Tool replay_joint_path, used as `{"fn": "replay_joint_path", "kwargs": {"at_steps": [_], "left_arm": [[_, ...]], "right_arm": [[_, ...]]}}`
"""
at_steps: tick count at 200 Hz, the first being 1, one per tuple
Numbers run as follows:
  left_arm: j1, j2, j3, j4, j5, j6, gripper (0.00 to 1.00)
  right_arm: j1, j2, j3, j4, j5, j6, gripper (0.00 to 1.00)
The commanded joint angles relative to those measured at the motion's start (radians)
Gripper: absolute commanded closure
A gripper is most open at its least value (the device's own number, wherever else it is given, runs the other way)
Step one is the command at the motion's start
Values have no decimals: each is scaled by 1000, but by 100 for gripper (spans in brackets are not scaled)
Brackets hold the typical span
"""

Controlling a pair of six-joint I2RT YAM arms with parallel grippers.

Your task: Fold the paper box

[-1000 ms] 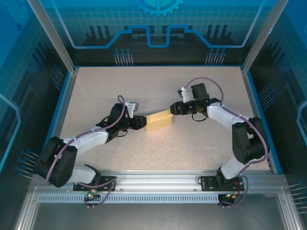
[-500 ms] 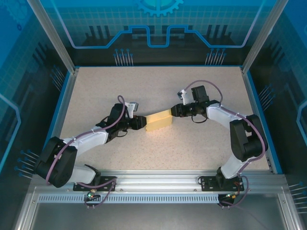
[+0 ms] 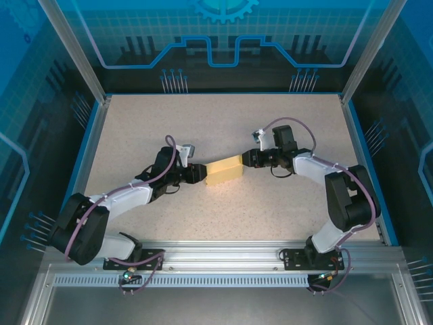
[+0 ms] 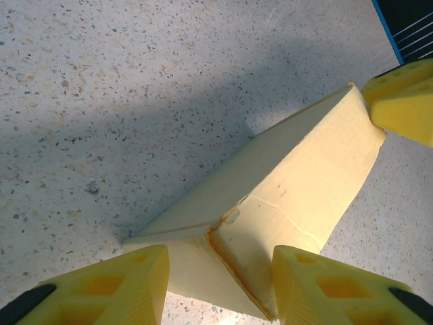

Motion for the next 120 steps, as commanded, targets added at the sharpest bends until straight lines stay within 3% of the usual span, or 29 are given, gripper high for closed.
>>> {"fn": "replay_joint_path", "kwargs": {"at_steps": [1, 22, 63, 120], "left_arm": [[4, 25, -14, -57, -6, -3, 55], [3, 18, -3, -62, -4, -4, 54], [4, -18, 31, -69, -7, -5, 40], [0, -31, 13, -16, 30, -60, 34]], "right_arm": [[9, -33, -26, -117, 51, 5, 67], [11, -68, 25, -131, 49, 10, 62], [13, -133, 67, -171, 76, 5, 54], [51, -59, 113, -228, 158, -42, 48]]}}
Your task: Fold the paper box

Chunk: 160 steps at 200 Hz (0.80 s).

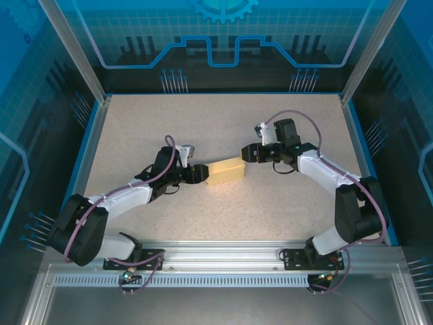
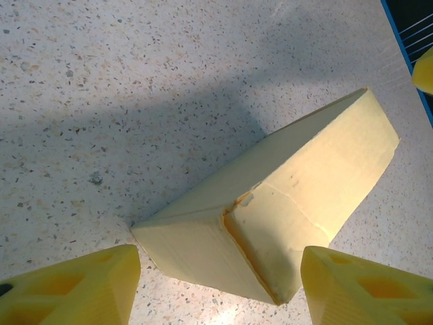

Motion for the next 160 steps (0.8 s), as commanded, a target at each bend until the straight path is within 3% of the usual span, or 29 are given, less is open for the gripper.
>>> {"fn": "replay_joint_path", "kwargs": {"at_steps": [1, 89, 160], "left_arm": [[1, -19, 2, 24, 31, -48, 34], [-11, 78, 1, 185, 132, -143, 43], [7, 140, 170, 133, 83, -91, 44]], "right_arm": [[24, 43, 28, -54, 45, -29, 48], [74, 97, 53, -3, 3, 5, 49], [73, 133, 139, 58, 9, 41, 50]]}}
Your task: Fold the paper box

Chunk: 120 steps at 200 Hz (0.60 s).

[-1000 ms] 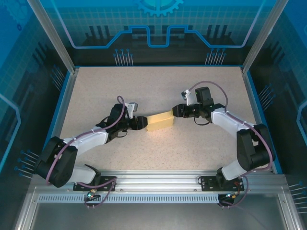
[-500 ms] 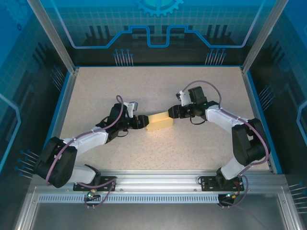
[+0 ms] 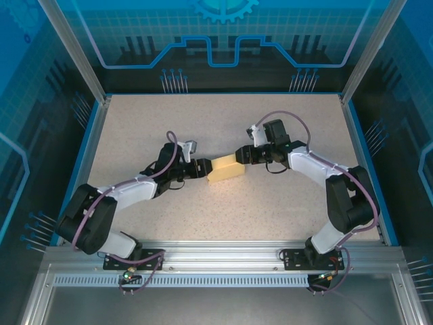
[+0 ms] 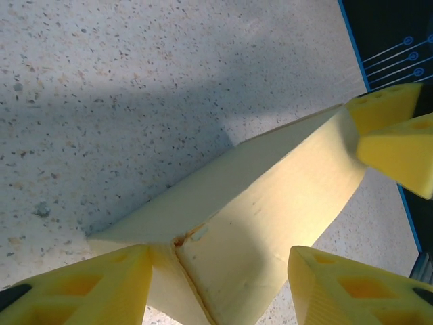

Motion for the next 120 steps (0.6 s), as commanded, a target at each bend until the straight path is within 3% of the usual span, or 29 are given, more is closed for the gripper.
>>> {"fn": "replay_joint_path", "kwargs": {"at_steps": [1, 70, 120], "left_arm": [[8, 33, 118, 15, 21, 32, 44], [56, 223, 354, -47, -2, 128, 43], [55, 255, 342, -32, 9, 132, 43]], "right_arm": [[16, 34, 81, 61, -49, 23, 50], [10, 179, 211, 114, 36, 11, 50], [14, 161, 136, 180, 48, 0, 51]]}}
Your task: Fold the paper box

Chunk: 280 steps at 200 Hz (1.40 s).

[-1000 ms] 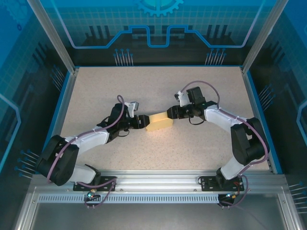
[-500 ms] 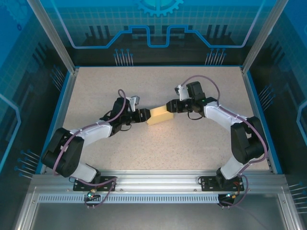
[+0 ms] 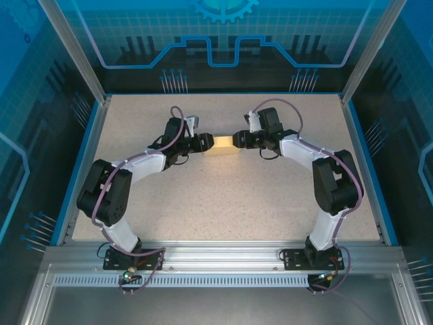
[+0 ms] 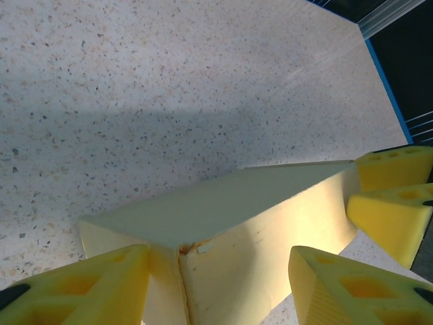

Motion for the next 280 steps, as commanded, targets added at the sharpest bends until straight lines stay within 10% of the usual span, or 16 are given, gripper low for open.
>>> {"fn": "replay_joint_path", "kwargs": {"at_steps": [1, 166, 280], "left_arm": [[-23, -2, 4, 44, 81, 24, 43], [-55, -26, -270, 191, 40, -28, 40], [-42, -467, -316, -35, -332, 248, 26]], "right_arm": [[29, -33, -38, 85, -77, -10, 51], [51, -125, -286, 67, 49, 4, 48], [52, -504, -204, -238, 480, -257, 37]]}}
